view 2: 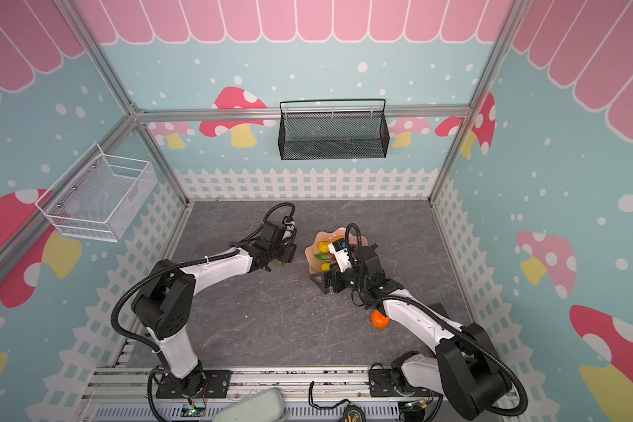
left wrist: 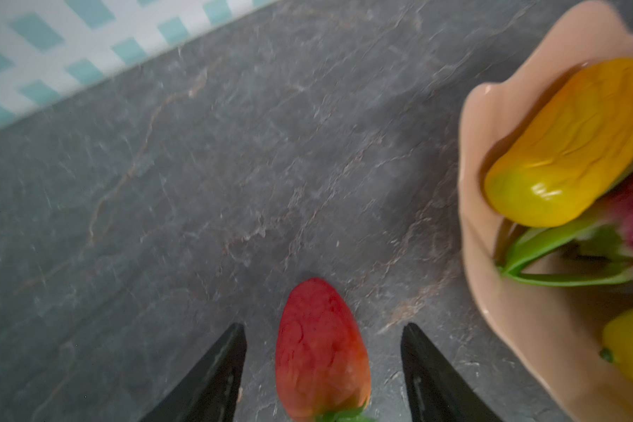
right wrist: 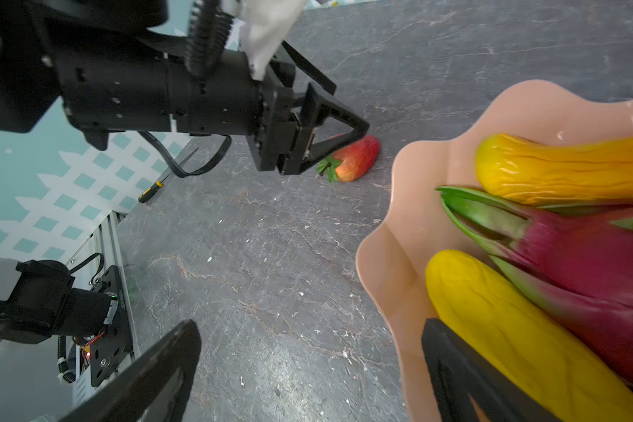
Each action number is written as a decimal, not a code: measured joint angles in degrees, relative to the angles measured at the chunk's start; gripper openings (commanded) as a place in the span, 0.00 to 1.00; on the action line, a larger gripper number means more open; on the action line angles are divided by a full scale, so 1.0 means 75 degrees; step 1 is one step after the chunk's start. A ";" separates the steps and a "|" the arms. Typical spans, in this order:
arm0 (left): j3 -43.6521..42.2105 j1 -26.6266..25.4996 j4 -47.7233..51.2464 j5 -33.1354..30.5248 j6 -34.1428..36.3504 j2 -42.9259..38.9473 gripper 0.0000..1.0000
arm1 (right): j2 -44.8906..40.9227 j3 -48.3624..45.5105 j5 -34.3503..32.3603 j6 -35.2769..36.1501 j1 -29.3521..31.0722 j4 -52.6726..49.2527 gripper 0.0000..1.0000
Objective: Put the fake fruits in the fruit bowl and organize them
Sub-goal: 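Grasp the red strawberry with the left gripper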
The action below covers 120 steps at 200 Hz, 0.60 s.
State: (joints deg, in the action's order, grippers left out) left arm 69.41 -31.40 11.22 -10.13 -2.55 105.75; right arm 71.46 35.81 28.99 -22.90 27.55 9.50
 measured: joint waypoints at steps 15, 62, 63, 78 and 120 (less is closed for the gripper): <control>0.0000 0.0035 0.0099 0.0006 -0.0268 0.0125 0.67 | 0.0064 0.0000 -0.0003 0.0000 0.0055 0.0012 0.98; 0.0000 0.0061 0.0207 0.0099 -0.0670 0.0539 0.67 | 0.0073 0.0000 -0.0029 0.0047 0.0079 0.0050 0.98; 0.0000 0.0064 0.0210 0.0102 -0.0673 0.0548 0.67 | 0.0070 0.0000 -0.0029 0.0050 0.0079 0.0050 0.98; 0.0000 0.0087 0.0248 0.0134 -0.0775 0.0624 0.67 | 0.0073 0.0000 -0.0044 0.0055 0.0079 0.0050 0.98; -0.0003 0.0128 0.0297 0.0157 -0.0953 0.0659 0.57 | 0.0090 0.0000 -0.0073 0.0064 0.0079 0.0050 0.98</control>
State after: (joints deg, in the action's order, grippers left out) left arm 69.38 -30.44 13.45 -8.95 -9.69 110.69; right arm 72.14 35.81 28.45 -22.41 28.14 9.87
